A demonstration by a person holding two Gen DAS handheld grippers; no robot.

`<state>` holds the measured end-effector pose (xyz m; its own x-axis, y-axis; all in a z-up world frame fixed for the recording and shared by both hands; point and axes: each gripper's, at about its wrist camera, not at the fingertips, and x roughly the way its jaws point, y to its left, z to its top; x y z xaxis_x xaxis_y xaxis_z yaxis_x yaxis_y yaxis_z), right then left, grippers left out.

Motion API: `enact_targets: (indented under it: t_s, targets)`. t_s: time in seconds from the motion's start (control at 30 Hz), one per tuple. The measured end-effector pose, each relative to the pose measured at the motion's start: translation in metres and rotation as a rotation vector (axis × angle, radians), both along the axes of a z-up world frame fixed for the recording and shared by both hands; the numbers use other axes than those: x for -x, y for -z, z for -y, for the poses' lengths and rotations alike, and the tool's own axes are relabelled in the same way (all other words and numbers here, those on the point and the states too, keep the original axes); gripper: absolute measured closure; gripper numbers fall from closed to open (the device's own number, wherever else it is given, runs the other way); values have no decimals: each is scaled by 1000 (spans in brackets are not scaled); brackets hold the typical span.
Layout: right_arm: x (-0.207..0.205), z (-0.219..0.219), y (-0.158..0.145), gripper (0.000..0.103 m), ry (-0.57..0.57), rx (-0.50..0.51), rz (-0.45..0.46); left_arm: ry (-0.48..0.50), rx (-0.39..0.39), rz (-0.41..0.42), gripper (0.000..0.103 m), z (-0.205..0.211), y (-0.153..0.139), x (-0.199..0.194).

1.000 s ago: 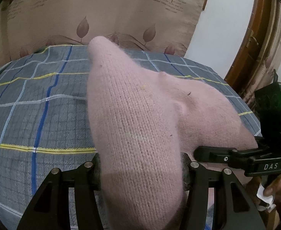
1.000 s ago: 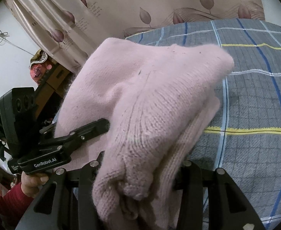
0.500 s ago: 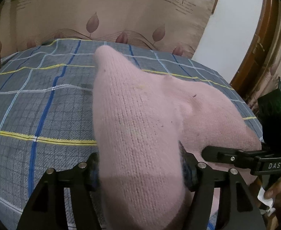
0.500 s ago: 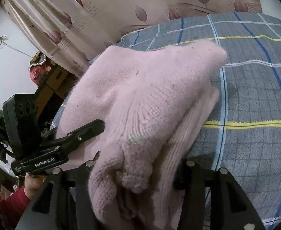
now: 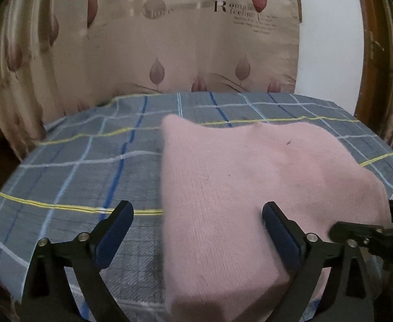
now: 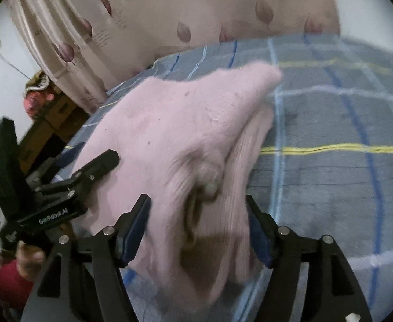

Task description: Fold small clothes

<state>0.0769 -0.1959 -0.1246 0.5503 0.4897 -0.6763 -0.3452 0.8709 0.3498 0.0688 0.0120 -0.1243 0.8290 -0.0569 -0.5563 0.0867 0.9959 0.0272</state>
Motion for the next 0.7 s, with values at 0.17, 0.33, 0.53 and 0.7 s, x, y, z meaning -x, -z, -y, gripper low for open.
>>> enact_targets:
  t_s: [0.17,0.33,0.53,0.7]
  targets:
    - [40,-3,-20,28,66,91,135,-27,-4,81,4,2,-22,24]
    - [61,7,-30,28,92,66,171,-5,16,157,0,8,-46,48]
    - [72,12,-43,28,93,41,199,60,109,170,0,12,-73,63]
    - [78,13,-47,28,93,32,206,81,138,136,0,14,-83,63]
